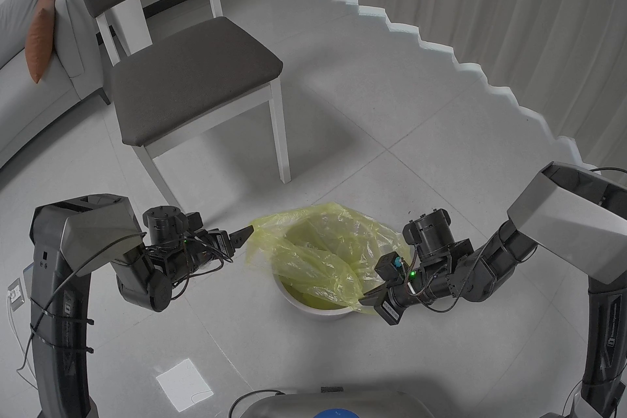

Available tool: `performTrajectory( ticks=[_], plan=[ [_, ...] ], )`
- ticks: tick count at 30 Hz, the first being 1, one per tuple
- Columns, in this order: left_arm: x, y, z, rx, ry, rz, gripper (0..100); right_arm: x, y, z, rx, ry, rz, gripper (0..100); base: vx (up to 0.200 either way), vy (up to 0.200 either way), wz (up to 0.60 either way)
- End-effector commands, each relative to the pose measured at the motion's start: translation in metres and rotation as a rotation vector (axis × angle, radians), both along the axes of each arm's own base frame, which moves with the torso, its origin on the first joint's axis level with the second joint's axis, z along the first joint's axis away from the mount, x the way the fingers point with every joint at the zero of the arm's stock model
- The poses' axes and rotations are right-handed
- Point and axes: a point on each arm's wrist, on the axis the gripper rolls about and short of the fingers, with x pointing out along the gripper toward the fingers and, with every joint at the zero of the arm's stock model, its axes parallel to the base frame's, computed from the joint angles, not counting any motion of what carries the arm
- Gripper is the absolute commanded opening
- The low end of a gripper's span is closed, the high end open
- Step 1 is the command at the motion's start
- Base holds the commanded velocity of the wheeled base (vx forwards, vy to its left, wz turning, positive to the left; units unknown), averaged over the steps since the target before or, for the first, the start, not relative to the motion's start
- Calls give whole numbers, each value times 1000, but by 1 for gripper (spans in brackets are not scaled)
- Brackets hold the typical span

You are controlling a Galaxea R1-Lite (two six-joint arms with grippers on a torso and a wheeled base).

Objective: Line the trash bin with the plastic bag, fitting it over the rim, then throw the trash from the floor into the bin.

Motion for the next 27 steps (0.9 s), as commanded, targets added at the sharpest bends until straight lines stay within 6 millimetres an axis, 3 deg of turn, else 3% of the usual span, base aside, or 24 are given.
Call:
performTrajectory(
  ticks=[1,8,15,27],
  plan=[
    [-4,5,7,-1,-1,9,100,-9,-1,11,5,-9,11,0,0,0,0],
    [-14,9,9,13,11,3,100,-27,-3,21,0,-9,37,0,0,0,0],
    [-19,11,8,22,13,-6,100,-47,6,12,-8,12,89,0,0,0,0],
    [-21,6,5,22,14,-18,100,-41,34,-9,10,-3,132,0,0,0,0]
  ],
)
